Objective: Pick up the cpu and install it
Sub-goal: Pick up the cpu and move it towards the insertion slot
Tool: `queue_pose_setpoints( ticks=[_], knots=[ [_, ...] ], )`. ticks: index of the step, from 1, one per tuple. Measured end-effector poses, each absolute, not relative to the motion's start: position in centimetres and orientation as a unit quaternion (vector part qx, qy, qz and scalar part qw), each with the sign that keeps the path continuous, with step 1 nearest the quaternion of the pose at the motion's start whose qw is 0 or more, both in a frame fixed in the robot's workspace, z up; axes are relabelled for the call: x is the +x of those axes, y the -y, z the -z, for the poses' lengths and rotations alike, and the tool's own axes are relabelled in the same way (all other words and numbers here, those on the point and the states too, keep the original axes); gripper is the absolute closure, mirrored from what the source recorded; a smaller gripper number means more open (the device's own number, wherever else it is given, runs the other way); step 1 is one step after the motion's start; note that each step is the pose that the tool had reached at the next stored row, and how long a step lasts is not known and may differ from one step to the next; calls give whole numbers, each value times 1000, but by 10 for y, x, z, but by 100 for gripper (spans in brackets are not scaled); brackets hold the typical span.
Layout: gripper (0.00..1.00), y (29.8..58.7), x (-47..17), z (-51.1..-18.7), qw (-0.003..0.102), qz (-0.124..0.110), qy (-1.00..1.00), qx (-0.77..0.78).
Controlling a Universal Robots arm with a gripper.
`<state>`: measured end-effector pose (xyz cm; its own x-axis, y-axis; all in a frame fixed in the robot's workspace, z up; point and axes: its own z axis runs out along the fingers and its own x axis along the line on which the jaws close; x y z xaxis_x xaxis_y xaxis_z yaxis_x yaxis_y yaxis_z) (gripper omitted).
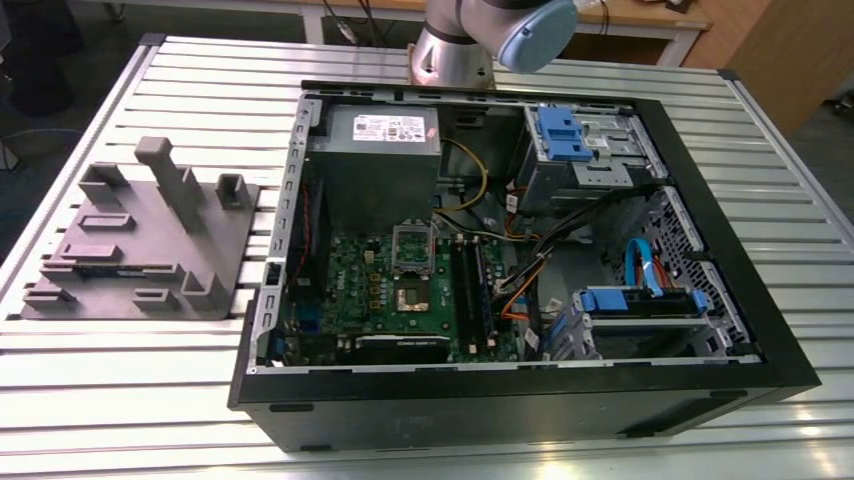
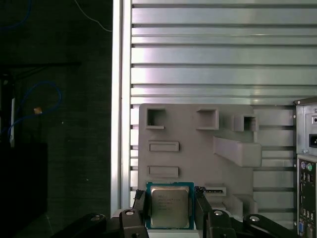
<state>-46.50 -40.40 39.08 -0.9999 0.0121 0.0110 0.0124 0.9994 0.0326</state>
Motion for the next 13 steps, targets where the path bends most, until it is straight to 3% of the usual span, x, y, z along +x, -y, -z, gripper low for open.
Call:
queue_pose_setpoints(
  ticks=[13],
  knots=[
    [53, 404, -461, -391, 6, 16, 1000, -6]
  ],
)
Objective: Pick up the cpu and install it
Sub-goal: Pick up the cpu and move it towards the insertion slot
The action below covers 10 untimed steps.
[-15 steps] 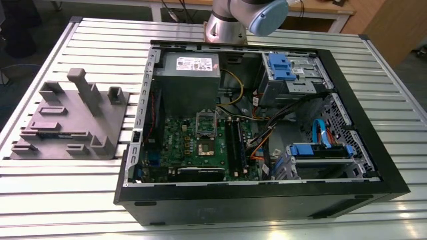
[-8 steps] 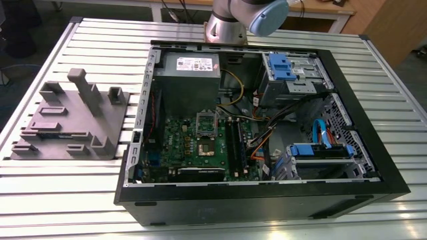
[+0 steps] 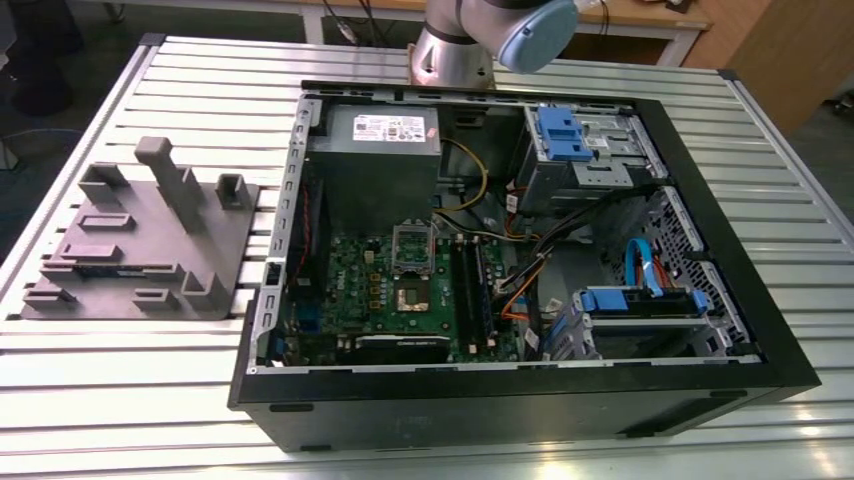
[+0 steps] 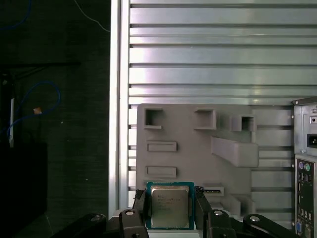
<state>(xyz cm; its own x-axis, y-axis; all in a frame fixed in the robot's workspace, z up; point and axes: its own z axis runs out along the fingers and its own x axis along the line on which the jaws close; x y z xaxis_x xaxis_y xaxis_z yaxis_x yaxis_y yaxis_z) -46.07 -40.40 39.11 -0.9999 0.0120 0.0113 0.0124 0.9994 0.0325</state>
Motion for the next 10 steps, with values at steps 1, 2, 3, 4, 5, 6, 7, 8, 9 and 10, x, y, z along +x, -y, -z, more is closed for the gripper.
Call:
queue_pose_setpoints(
  ticks=[1, 2, 3, 4, 5, 6, 7, 8, 9, 10],
  knots=[
    [53, 404, -460, -391, 6, 16, 1000, -6],
    [53, 404, -460, -391, 6, 16, 1000, -6],
    [53, 404, -460, -391, 6, 16, 1000, -6],
    [53, 404, -459, -391, 6, 16, 1000, -6],
    [53, 404, -459, -391, 6, 16, 1000, -6],
    [53, 404, -459, -391, 6, 16, 1000, -6],
    [53, 404, -458, -391, 6, 16, 1000, -6],
    [53, 404, -458, -391, 6, 16, 1000, -6],
    [53, 404, -458, -391, 6, 16, 1000, -6],
    [53, 404, -457, -391, 6, 16, 1000, -6]
  ],
)
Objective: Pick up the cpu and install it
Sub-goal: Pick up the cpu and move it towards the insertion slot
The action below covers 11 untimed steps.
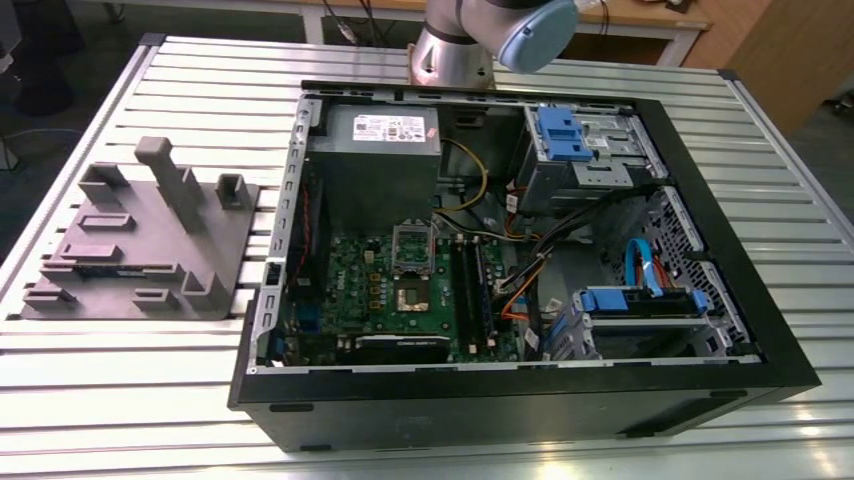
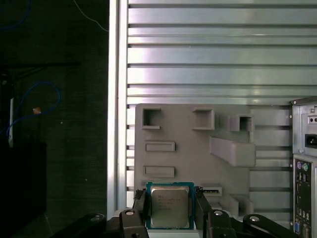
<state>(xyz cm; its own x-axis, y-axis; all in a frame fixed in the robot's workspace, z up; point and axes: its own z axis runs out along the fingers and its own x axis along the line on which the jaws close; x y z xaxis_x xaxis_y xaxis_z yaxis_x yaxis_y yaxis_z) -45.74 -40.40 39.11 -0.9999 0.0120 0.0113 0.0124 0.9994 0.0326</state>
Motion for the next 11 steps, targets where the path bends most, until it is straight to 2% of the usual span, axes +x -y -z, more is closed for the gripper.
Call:
queue_pose_setpoints(
  ticks=[11],
  knots=[
    [53, 404, -453, -391, 6, 16, 1000, -6]
  ],
)
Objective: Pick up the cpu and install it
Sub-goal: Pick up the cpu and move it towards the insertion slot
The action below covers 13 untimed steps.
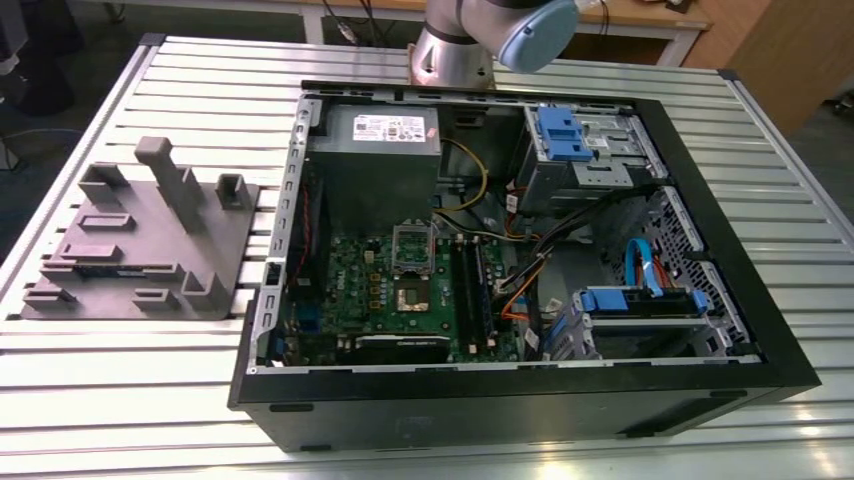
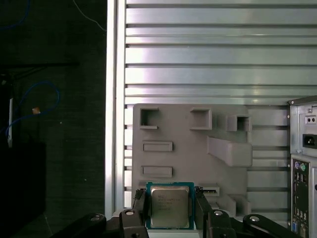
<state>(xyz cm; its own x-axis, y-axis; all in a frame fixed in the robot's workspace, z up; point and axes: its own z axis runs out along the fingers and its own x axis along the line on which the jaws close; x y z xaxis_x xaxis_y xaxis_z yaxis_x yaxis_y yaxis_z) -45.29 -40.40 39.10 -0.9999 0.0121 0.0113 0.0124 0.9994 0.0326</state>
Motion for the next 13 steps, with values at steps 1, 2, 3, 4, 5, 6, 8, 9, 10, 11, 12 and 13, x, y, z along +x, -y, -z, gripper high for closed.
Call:
queue_pose_setpoints(
  ticks=[1, 2, 3, 4, 5, 6, 8, 9, 10, 11, 12, 13],
  knots=[
    [53, 404, -452, -391, 6, 16, 1000, -6],
    [53, 404, -452, -391, 6, 16, 1000, -6],
    [53, 404, -451, -391, 6, 16, 1000, -6],
    [53, 404, -451, -391, 6, 16, 1000, -6],
    [53, 404, -451, -391, 6, 16, 1000, -6],
    [53, 404, -450, -391, 5, 16, 1000, -6],
    [53, 404, -449, -391, 6, 16, 1000, -6],
    [53, 404, -449, -391, 6, 16, 1000, -6],
    [53, 404, -449, -391, 6, 16, 1000, -6],
    [53, 404, -448, -391, 6, 16, 1000, -6],
    [53, 404, -448, -391, 6, 16, 1000, -6],
    [53, 404, -448, -391, 6, 16, 1000, -6]
  ],
)
